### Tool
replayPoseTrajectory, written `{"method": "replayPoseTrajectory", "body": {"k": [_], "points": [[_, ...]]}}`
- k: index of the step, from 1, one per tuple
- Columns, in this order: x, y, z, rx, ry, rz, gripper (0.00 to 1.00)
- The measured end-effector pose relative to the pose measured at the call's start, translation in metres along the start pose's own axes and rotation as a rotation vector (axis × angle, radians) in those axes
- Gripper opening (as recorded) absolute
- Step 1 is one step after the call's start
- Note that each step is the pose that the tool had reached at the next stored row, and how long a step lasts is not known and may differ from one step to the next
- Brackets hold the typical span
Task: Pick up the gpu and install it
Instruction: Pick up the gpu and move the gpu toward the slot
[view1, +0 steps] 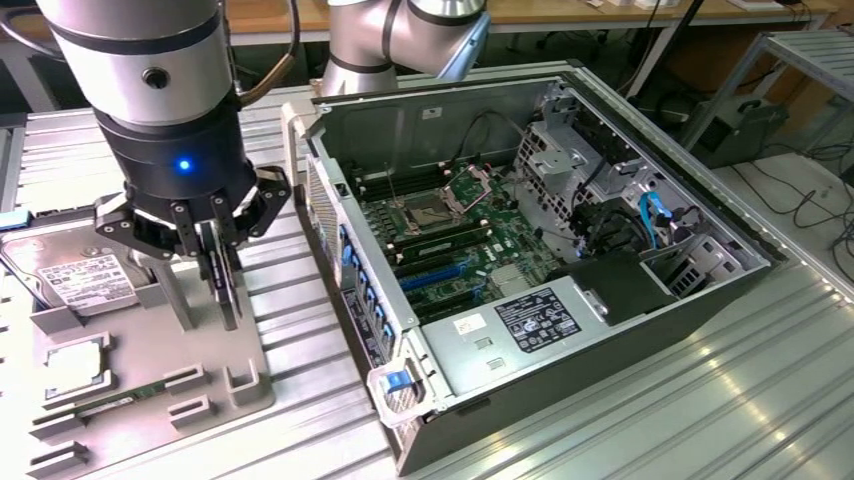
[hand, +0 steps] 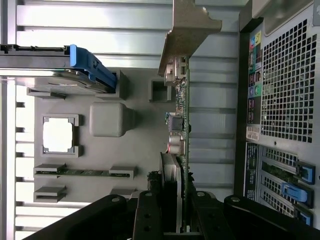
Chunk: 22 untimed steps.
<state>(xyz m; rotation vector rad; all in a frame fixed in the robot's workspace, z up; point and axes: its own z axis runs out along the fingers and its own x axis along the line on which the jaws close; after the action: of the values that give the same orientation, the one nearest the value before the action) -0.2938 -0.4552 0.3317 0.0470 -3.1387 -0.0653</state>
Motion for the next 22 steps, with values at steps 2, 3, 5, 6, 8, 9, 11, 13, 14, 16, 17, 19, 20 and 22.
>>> {"method": "replayPoseTrajectory", "body": {"k": [2,3,5,6,8,9,11,13,14,16,17,19,20,22], "points": [[0.0,0.0,-0.0013,0.0,-0.0018,0.0,0.28],[0.0,0.0,-0.0018,-0.0001,-0.0025,0.0,0.28],[0.0,0.0001,-0.0029,0.0001,-0.0036,0.0,0.28],[0.0,0.0001,-0.0032,0.0001,-0.004,0.0,0.28],[0.0,0.0002,-0.0048,0.0001,-0.0057,0.0,0.28],[0.0,0.0002,-0.0054,0.0002,-0.0064,0.0,0.28],[0.0,0.0003,-0.0067,0.0002,-0.0078,0.0,0.28],[0.0,0.0003,-0.0079,0.0002,-0.0089,0.0,0.28],[0.0,0.0003,-0.0086,0.0002,-0.0095,0.0,0.28],[0.0,0.0004,-0.0102,0.0004,-0.0104,0.0,0.28],[0.0,0.0005,-0.0108,0.0004,-0.0109,0.0,0.28],[0.0,0.0005,-0.0119,0.0003,-0.012,-0.001,0.28],[0.0,0.0005,-0.0127,0.0004,-0.0126,-0.001,0.28],[0.0,0.0006,-0.0146,0.0004,-0.0138,-0.001,0.28]]}}
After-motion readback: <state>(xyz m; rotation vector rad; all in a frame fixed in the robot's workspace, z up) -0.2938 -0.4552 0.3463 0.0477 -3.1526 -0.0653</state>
